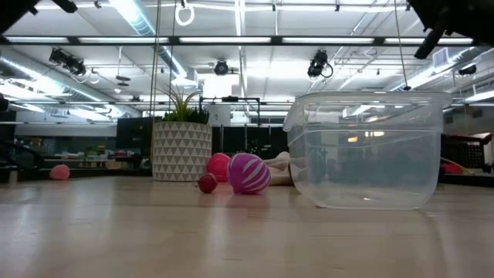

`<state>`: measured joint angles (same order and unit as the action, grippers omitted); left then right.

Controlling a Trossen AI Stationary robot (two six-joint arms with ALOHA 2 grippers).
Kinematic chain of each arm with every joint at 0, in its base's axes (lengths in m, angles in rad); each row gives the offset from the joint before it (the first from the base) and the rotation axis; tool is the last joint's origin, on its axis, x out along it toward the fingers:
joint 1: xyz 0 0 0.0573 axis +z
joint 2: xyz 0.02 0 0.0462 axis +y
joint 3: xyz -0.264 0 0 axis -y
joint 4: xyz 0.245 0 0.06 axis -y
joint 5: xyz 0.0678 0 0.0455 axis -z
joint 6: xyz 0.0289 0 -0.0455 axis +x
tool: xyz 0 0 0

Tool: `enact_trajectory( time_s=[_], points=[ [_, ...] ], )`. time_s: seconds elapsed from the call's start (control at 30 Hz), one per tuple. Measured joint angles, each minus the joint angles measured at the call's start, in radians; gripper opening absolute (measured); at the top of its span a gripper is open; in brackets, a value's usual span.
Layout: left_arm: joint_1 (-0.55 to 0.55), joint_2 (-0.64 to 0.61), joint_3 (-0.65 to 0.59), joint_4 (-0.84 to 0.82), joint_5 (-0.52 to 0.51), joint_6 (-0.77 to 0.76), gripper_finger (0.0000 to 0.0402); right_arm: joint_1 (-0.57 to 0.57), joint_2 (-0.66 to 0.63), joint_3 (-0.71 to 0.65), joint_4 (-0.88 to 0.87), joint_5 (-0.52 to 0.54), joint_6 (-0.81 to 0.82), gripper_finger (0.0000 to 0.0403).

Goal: Pick and placing Produce into tupperware
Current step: Put the pink peach into the transparent bin

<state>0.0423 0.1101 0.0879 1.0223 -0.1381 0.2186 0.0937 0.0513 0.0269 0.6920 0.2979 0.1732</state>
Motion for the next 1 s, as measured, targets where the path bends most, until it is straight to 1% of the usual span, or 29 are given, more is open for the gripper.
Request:
enact_trajectory(
  time_s=[0.07, 0.13, 0.27, 0.33, 0.43, 0.5, 0.57, 0.6, 0.7, 0.77, 0.9, 1.0],
  points=[
    [0.000, 0.001, 0.030, -0.012, -0.035, -0.019, 0.0021, 0.000, 0.000, 0.000, 0.085, 0.036, 0.025, 0.0014],
    [0.000, 0.001, 0.065, -0.020, -0.085, -0.034, 0.0021, 0.000, 0.000, 0.000, 0.154, 0.059, -0.002, 0.0014],
    [0.000, 0.011, 0.128, -0.053, -0.206, -0.050, 0.0024, 0.000, 0.000, 0.008, 0.244, 0.062, -0.041, 0.0014],
    [0.000, 0.029, 0.161, -0.053, -0.243, -0.050, 0.0024, 0.000, 0.000, 0.030, 0.244, 0.074, -0.021, 0.0014],
    [0.000, 0.069, 0.213, -0.056, -0.287, -0.050, 0.0023, 0.000, 0.011, 0.079, 0.242, 0.130, 0.011, 0.0014],
    [0.000, 0.097, 0.250, -0.056, -0.318, -0.046, 0.0024, 0.000, 0.024, 0.119, 0.240, 0.174, -0.041, 0.0014],
    [0.000, 0.125, 0.286, -0.054, -0.346, -0.007, 0.0027, 0.000, 0.044, 0.161, 0.231, 0.209, -0.156, 0.0014],
    [0.000, 0.137, 0.299, -0.054, -0.351, 0.019, 0.0028, 0.000, 0.055, 0.180, 0.221, 0.224, -0.183, 0.0014],
    [0.000, 0.183, 0.340, -0.057, -0.353, 0.047, 0.0031, 0.000, 0.109, 0.247, 0.213, 0.299, -0.193, 0.0014],
    [0.000, 0.216, 0.375, -0.056, -0.380, 0.033, 0.0035, 0.000, 0.152, 0.295, 0.210, 0.333, -0.194, 0.0014],
    [0.000, 0.284, 0.441, -0.066, -0.456, 0.038, 0.0046, 0.000, 0.251, 0.414, 0.157, 0.354, -0.208, 0.0017],
    [0.000, 0.335, 0.522, -0.082, -0.516, 0.063, 0.0059, 0.000, 0.337, 0.533, 0.077, 0.361, -0.231, 0.0024]
  ],
)
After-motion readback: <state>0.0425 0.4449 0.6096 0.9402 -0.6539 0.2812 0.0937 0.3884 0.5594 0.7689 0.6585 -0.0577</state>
